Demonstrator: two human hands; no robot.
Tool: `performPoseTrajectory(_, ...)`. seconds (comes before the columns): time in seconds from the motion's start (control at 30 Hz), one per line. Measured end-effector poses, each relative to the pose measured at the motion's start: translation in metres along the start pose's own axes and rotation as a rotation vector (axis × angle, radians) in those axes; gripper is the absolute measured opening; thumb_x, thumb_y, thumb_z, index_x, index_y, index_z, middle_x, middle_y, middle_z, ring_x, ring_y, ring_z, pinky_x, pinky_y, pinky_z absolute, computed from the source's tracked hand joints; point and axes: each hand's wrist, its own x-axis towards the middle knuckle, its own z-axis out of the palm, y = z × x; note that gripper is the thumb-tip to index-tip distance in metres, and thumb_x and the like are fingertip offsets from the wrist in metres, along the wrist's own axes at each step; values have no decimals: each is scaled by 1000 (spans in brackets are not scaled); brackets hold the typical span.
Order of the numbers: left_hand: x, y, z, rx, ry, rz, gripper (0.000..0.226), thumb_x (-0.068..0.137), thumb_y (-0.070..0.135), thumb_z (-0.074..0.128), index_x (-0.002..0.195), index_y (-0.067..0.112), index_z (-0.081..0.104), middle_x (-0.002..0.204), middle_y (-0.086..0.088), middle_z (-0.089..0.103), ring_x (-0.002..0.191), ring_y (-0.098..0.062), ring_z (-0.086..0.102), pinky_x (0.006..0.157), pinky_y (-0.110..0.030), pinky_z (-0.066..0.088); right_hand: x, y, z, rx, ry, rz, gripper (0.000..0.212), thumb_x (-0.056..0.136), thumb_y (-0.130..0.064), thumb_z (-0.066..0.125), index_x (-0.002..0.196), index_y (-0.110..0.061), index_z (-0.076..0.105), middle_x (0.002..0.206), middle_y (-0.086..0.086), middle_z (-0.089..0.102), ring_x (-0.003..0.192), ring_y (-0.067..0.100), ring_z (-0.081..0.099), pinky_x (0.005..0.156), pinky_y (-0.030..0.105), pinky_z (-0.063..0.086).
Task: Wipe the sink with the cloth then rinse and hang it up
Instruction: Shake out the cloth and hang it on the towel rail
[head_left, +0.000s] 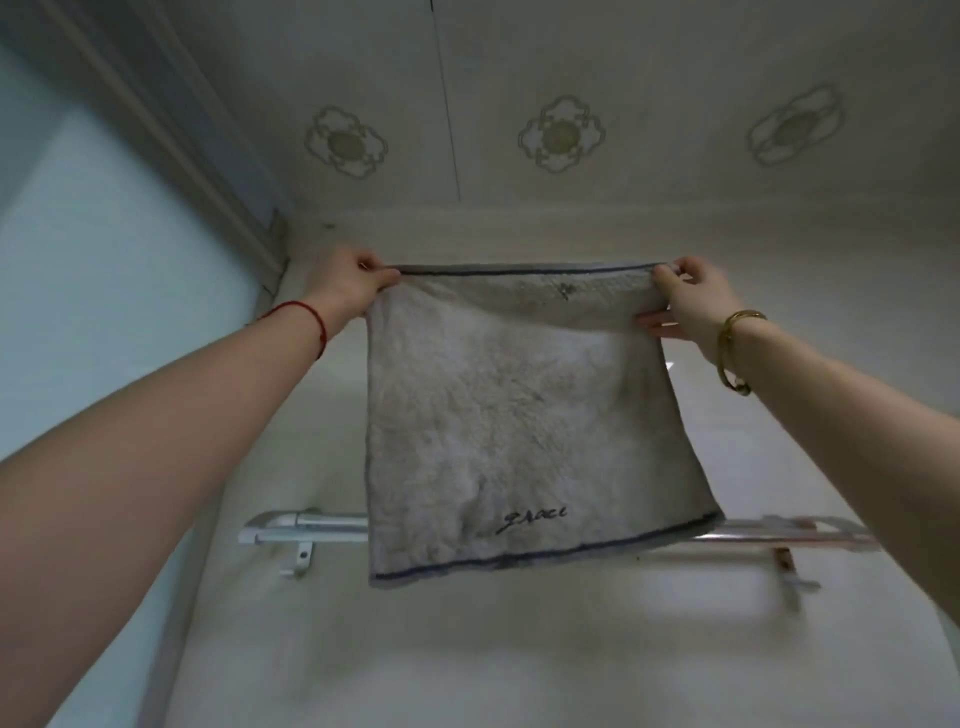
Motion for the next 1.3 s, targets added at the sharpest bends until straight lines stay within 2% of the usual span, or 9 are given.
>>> performPoseTrajectory(0.17, 43, -12, 26, -196, -16, -75, 15, 96, 9, 60, 111, 8, 62, 71, -1, 49, 62, -11, 46, 60, -25, 43, 34, 9, 10, 6, -1, 10, 11, 98, -25, 45, 100, -15, 43, 88, 1, 50, 60, 23, 62, 60, 34, 59)
performPoseTrajectory(0.33, 59, -33, 50, -195, 87, -31, 27, 92, 11, 65, 112, -6, 68, 89, -11, 59, 77, -19, 52, 59, -20, 37, 46, 21, 20, 19, -20, 58, 9, 98, -24, 46, 98, -16, 44, 88, 3, 50, 64, 29, 65, 59, 43, 60)
performPoseTrajectory(0.5, 53, -50, 59, -234, 23, -55, 28, 92, 15, 67, 114, -2, 69, 99, -10, 62, 93, -20, 56, 84, -32, 47, 34, 33, 17, -5, 5, 45, 12, 97, -27, 48, 103, -16, 47, 95, 4, 51, 65, 33, 68, 49, 43, 59)
performPoseTrajectory(0.63, 37, -51, 59, -280, -45, -63, 28, 92, 15, 66, 115, -1, 68, 91, -8, 60, 77, -14, 55, 69, -27, 46, 23, 41, 11, -76, 42, 32, 14, 96, -28, 49, 99, -15, 48, 90, 5, 53, 63, 35, 69, 52, 43, 60)
performPoseTrajectory(0.73, 25, -47, 59, -321, -71, -69, 29, 93, 16, 65, 117, 0, 67, 86, -4, 59, 72, -10, 53, 64, -24, 46, 19, 38, 6, -125, 140, -24, 15, 95, -29, 49, 100, -15, 50, 92, 8, 56, 58, 31, 68, 44, 34, 57)
performPoseTrajectory(0.87, 9, -37, 56, -375, -68, -74, 28, 94, 18, 65, 117, 1, 67, 85, -3, 59, 68, -6, 52, 60, -20, 47, 14, 26, -2, -267, 277, -108, 23, 93, -36, 48, 103, -16, 54, 103, 13, 63, 75, 35, 68, 63, 42, 60)
performPoseTrajectory(0.97, -2, -35, 50, -393, -52, -89, 29, 93, 18, 65, 117, 2, 68, 78, 2, 57, 65, -5, 51, 52, -14, 46, 5, 17, -7, -322, 333, -197, 23, 92, -38, 50, 100, -17, 55, 98, 12, 65, 64, 29, 64, 38, 24, 48)
performPoseTrajectory(1.13, -21, -34, 39, -388, -40, -109, 30, 93, 19, 66, 117, 2, 67, 75, 5, 56, 64, -4, 51, 42, -8, 42, -14, 8, -14, -350, 274, -192, 20, 92, -35, 52, 99, -16, 54, 92, 13, 63, 46, 20, 57, 27, 17, 38)
performPoseTrajectory(1.3, -44, -38, 26, -362, -75, -130, 28, 93, 18, 66, 115, 2, 68, 79, 3, 59, 67, -5, 54, 45, -9, 47, -38, 14, -17, -275, 130, -57, 22, 93, -30, 51, 109, -14, 54, 86, 10, 62, 50, 24, 61, 32, 23, 48)
